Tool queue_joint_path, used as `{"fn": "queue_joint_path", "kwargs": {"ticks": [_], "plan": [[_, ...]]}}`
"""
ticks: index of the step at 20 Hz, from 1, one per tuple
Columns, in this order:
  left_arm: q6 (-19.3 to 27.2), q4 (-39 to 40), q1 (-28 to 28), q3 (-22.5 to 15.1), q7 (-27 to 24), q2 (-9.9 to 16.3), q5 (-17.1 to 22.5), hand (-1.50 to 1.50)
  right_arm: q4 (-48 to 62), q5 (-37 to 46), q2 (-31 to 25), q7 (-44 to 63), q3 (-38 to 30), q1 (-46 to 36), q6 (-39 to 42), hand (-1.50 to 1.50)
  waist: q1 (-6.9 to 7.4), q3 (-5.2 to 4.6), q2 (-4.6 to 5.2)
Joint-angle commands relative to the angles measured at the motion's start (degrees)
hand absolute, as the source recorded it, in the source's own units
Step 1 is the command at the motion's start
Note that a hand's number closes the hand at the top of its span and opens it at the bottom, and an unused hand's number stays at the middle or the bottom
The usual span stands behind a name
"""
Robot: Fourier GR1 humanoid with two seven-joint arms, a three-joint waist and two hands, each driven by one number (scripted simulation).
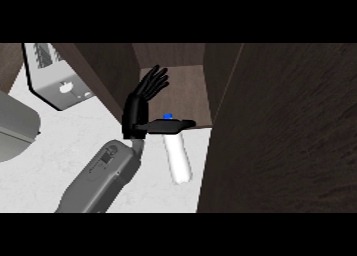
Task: Pick up the bottled water, place it into the cabinet and close the cabinet
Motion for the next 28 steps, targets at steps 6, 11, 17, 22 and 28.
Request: {"fn": "queue_joint_path", "kwargs": {"ticks": [6, 11, 17, 22, 28], "plan": [[-10.74, -1.62, -6.26, 4.07, 0.60, -1.66, 3.00, -1.50, -8.02, 1.69, -2.28, 4.09, -1.86, 3.37, -0.10, -1.50, 4.14, 0.05, -0.68], [-13.40, -8.86, 4.10, 2.21, -0.71, -1.52, 2.33, 1.50, -6.75, 2.02, -3.93, 1.75, -3.29, 3.94, 1.38, -1.50, 4.49, 0.07, -0.77], [-14.98, -15.02, 12.16, 0.19, 0.70, 1.78, 1.22, 1.50, -3.81, 2.33, -9.80, 3.18, -0.95, 1.36, 7.24, 1.50, 4.70, 0.08, -0.76], [-14.24, -28.95, 23.74, -1.17, 1.74, 6.53, 0.67, 1.50, -7.54, 1.38, -8.66, 14.09, 5.32, -1.45, 7.23, 1.50, 5.47, 0.03, -1.03], [-15.84, -33.07, 29.60, 1.02, 1.49, 7.60, 0.07, 1.50, -4.31, 7.89, 0.69, 19.54, 15.52, -7.64, 4.48, 1.50, 4.57, 0.04, -0.72]]}}
